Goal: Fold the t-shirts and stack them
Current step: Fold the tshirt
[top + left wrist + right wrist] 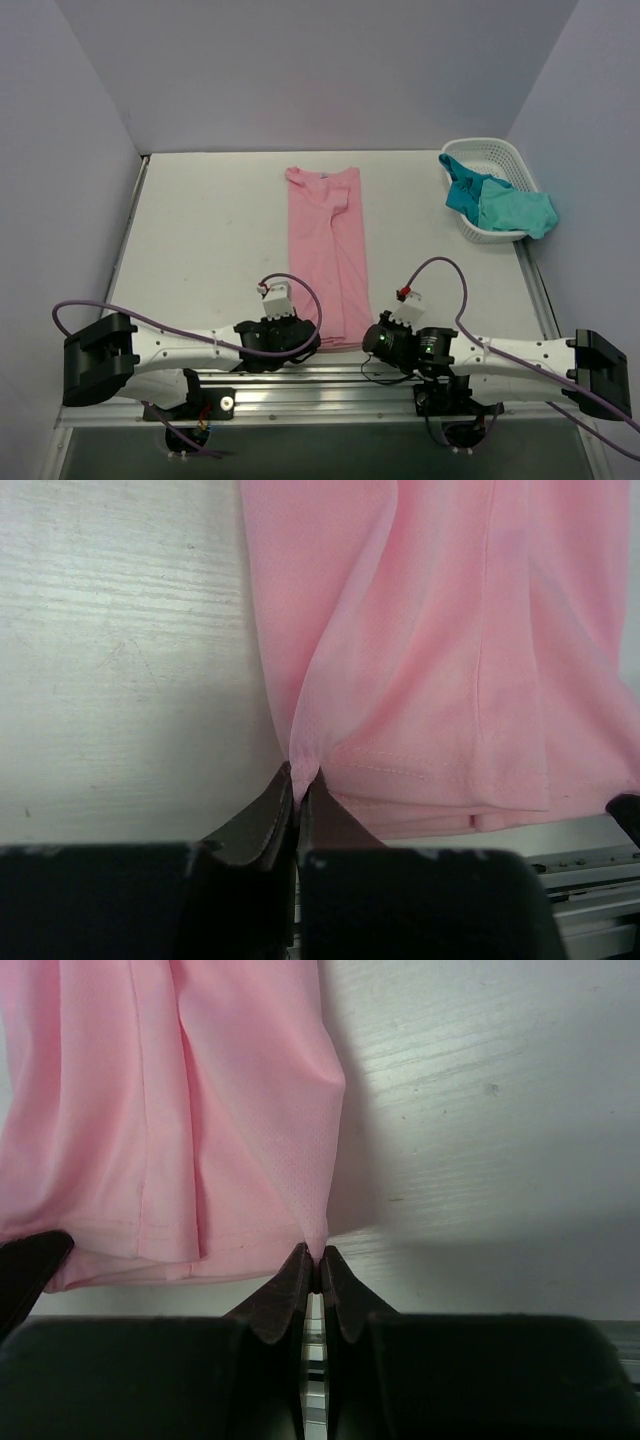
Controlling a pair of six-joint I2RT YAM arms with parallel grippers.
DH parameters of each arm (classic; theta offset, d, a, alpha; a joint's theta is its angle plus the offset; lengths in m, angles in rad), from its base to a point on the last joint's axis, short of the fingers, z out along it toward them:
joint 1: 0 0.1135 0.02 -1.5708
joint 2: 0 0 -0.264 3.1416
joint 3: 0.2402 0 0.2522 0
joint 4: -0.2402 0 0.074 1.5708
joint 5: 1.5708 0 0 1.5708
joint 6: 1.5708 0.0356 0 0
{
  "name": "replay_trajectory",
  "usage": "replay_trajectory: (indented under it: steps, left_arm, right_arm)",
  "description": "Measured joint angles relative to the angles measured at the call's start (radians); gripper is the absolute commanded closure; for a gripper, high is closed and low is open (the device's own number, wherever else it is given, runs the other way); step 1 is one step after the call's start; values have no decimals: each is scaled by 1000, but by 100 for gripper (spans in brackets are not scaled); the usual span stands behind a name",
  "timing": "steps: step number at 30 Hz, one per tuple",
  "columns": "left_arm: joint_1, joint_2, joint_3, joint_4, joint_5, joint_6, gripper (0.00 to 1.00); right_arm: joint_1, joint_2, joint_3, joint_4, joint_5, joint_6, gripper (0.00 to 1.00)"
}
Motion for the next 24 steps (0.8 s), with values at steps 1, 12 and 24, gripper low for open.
replay_trajectory:
  steps: [1, 12, 24]
  left_arm:
    - [0, -9, 2, -9, 0, 4, 98]
    - [40, -35, 81, -56, -14, 95, 98]
    - [231, -32, 164, -14, 14, 289, 98]
  right_arm:
    - [0, 2, 7, -6, 4, 0, 100]
    - [-8, 140, 182, -35, 90, -44, 100]
    - [-173, 314, 417, -36, 184, -210, 100]
